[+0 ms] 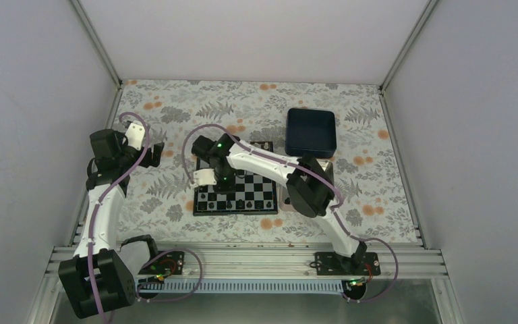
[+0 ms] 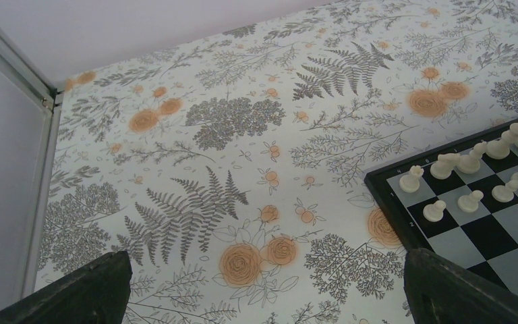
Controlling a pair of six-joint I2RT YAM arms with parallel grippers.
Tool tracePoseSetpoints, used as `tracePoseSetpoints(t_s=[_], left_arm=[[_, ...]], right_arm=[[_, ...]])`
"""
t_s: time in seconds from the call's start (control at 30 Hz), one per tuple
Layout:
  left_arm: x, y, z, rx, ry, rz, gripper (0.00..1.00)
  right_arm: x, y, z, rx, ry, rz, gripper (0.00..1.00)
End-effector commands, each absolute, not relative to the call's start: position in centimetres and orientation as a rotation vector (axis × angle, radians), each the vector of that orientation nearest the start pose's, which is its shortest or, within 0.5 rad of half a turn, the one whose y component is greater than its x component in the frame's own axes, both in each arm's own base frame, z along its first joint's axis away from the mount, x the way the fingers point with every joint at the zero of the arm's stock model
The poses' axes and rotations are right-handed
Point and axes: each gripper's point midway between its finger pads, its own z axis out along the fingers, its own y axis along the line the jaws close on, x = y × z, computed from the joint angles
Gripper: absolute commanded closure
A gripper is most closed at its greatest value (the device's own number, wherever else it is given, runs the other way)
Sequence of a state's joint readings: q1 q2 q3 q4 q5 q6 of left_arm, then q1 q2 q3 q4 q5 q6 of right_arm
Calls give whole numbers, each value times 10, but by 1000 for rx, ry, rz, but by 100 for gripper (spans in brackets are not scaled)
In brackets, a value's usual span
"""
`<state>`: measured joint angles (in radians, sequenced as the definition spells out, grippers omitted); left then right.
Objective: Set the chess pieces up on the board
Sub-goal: Place the chess piece on the chessboard.
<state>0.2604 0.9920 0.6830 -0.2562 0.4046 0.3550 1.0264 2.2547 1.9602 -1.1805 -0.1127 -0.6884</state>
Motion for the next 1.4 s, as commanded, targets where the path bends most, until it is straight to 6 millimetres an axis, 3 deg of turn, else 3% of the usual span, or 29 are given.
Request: tracePoseSetpoints(t_s=[0.0,0.57,1.23,1.37], left_arm=[[330,16,202,339,2021,-64,0],[329,17,203,337,2016,-60,0],[328,17,202,337,2019,-68,0],[328,17,202,339,2018,-67,0]], right_arm=[[212,412,52,-2377,1979,236,95],[204,414,36,-2414,1990,252,95],[210,411,30,-2415,2000,182,95],[210,412,32,-2408,1996,186,89]])
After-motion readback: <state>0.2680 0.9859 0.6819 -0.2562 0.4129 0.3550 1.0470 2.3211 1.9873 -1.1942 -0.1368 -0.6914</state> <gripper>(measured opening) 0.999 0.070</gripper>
